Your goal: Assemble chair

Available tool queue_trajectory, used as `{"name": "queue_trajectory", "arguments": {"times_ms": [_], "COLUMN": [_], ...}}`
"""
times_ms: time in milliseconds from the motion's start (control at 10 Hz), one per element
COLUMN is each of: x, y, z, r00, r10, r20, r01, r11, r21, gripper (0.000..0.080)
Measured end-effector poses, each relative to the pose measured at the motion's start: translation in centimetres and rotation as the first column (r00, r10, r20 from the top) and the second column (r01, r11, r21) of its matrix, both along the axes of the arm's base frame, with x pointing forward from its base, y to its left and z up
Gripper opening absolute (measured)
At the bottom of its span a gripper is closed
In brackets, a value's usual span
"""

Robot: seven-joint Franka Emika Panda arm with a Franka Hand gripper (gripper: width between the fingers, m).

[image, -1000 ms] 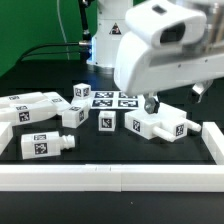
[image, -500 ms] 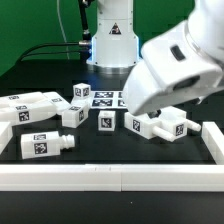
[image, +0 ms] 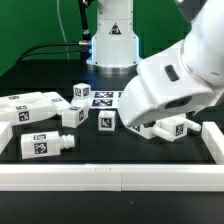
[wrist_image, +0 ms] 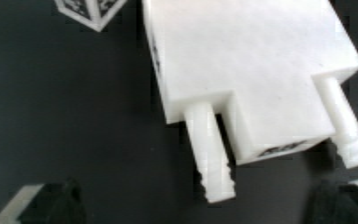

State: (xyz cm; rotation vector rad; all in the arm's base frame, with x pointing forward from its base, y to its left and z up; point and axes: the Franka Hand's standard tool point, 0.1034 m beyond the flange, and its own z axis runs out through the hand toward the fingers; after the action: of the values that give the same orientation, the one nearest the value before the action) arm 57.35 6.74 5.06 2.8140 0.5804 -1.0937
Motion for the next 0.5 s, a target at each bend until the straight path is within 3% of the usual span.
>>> {"name": "queue_trajectory", "arguments": {"times_ms": [400, 500], "x": [-0.9, -1.8], "y": [0.0, -0.1], "z": [-0.5, -0.2], "r00": [0.999, 0.987], "r10": [-0.001, -0.015], "r20": [-0.049, -0.158], "r01": [0.001, 0.008], "r11": [1.000, 0.999], "r21": [-0.012, -0.044], "gripper": [0.0650, 0.0650]}}
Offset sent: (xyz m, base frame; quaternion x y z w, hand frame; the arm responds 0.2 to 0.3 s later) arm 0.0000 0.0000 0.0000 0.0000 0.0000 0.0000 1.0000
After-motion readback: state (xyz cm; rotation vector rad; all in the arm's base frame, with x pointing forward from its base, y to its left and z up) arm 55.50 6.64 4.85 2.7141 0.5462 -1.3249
